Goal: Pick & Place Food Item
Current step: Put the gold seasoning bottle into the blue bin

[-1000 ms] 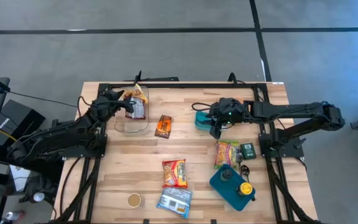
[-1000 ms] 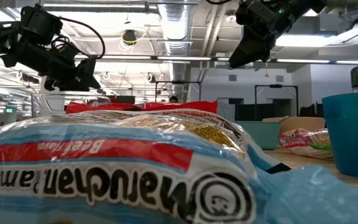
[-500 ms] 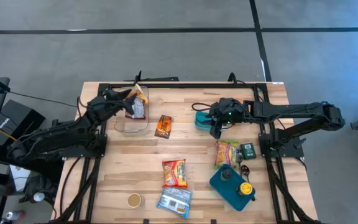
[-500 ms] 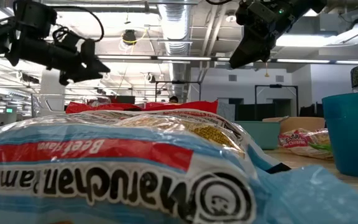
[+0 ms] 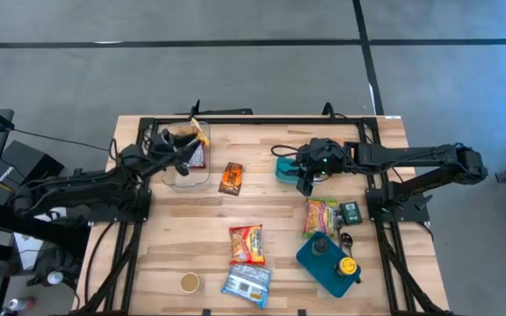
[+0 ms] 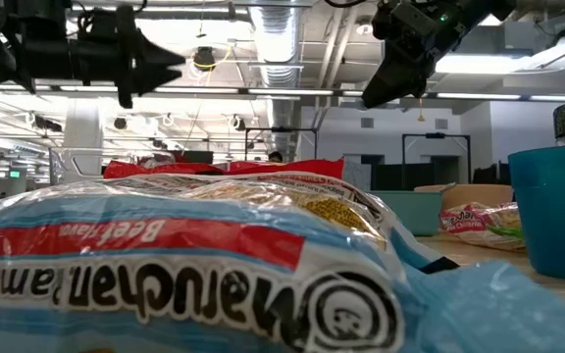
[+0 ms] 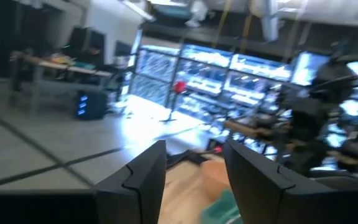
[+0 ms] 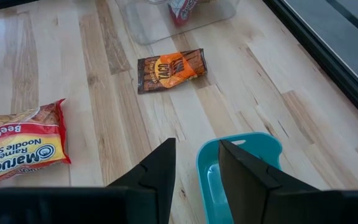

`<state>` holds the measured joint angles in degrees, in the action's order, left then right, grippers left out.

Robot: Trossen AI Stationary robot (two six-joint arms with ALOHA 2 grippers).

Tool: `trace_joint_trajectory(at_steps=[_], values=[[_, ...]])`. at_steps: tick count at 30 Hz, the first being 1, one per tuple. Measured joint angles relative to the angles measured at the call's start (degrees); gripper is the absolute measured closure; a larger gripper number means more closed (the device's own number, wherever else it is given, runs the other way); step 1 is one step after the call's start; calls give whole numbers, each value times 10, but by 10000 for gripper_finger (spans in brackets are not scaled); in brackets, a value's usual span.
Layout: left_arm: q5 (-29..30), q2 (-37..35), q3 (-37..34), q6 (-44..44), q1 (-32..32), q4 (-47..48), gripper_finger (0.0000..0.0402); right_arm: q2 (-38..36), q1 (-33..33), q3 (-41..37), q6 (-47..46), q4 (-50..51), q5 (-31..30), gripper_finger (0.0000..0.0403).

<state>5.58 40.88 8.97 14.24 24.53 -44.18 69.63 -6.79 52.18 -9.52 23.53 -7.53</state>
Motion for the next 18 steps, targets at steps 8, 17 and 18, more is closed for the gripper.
trace_joint_trajectory(at_steps=[8,17,18], values=[[0,2,0,-2,-99,-10,267,0,14,0,3,12,0,288],[1,35,0,-3,-173,-5,295,0,35,0,-18,66,0,288],[1,41,0,-4,-177,-5,298,0,35,0,-27,74,0,288]])
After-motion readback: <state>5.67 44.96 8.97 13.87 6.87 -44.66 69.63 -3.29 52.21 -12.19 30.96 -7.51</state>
